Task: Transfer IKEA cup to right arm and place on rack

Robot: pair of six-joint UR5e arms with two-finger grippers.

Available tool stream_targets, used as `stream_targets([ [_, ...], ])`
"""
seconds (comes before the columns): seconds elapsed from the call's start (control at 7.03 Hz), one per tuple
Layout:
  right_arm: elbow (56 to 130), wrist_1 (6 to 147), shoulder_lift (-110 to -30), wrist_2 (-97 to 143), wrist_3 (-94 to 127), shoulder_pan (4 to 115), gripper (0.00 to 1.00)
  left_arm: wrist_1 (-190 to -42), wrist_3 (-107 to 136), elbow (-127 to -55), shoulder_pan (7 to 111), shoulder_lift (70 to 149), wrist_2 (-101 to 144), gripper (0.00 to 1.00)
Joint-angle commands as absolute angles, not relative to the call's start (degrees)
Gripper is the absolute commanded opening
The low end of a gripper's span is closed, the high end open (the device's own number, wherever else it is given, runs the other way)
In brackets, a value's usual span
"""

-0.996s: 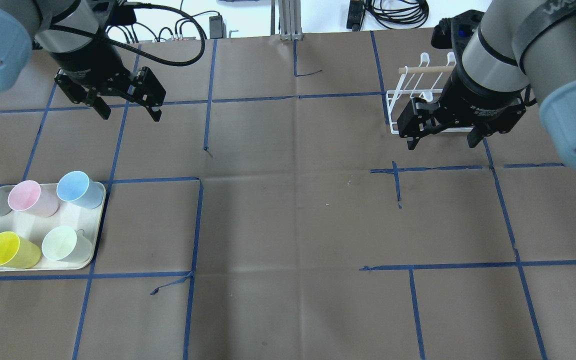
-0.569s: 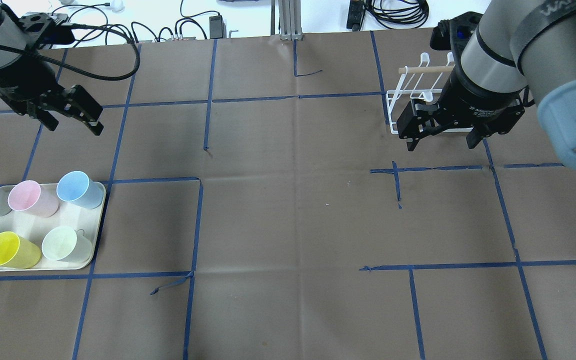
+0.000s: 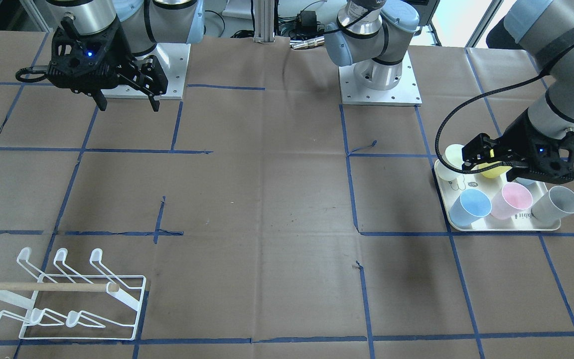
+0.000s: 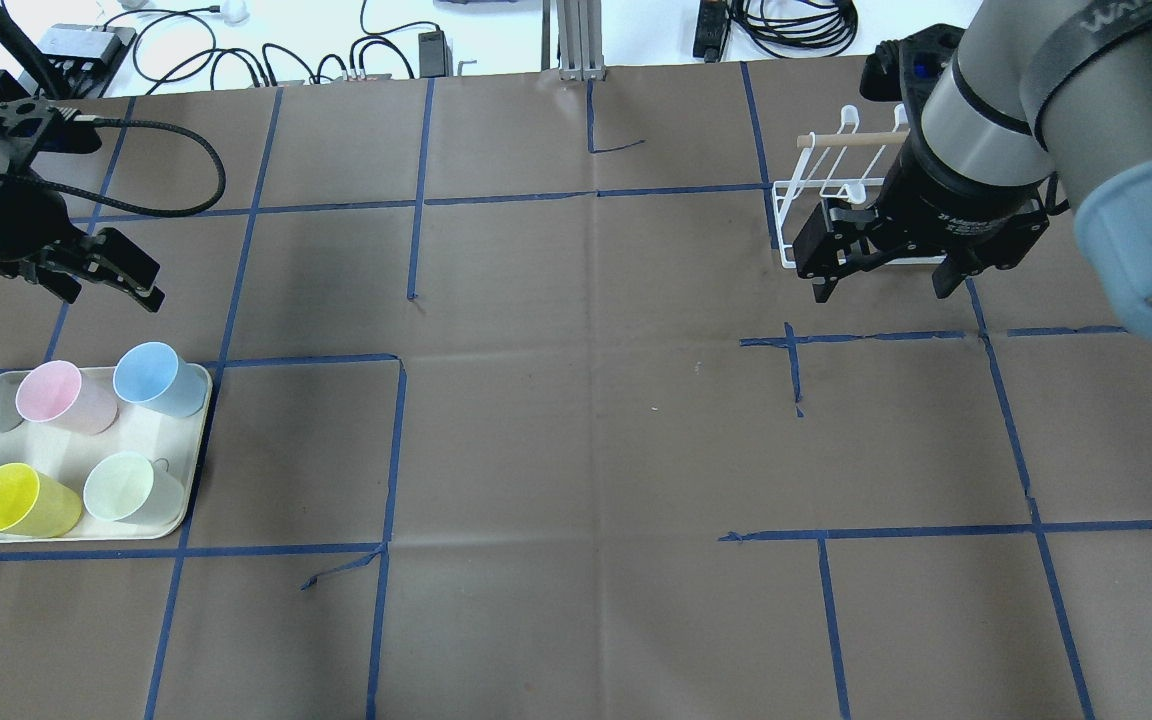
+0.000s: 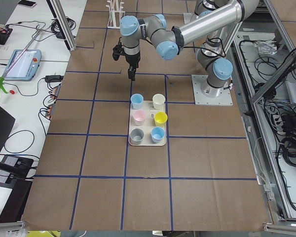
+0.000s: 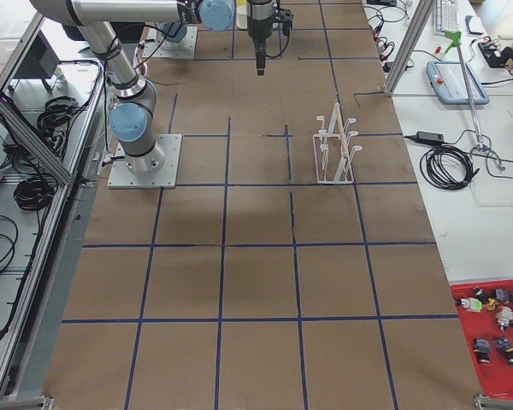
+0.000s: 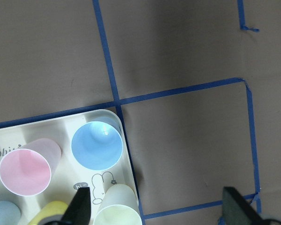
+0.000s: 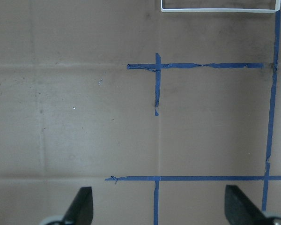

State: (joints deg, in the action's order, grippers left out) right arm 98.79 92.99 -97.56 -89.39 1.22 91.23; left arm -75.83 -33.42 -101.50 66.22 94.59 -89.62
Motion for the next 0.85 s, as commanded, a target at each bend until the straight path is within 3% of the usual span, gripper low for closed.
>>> stream_targets([
  [0.0,98.9,93.0,-97.6,-89.4,1.2,91.2,1.00,-64.6,-31.0,-111.4,66.0,94.7,-89.7,1.00],
  [0.28,98.9,93.0,-97.6,-89.4,1.1,91.2,1.00,-55.3,-30.5,-117.1,64.1,96.1,-91.8,1.00],
  [0.71,98.8,93.0,-97.5,-89.3,1.2,91.2,1.00,-51.9,-29.6,-117.5,63.9,99.5,-91.8,1.00],
])
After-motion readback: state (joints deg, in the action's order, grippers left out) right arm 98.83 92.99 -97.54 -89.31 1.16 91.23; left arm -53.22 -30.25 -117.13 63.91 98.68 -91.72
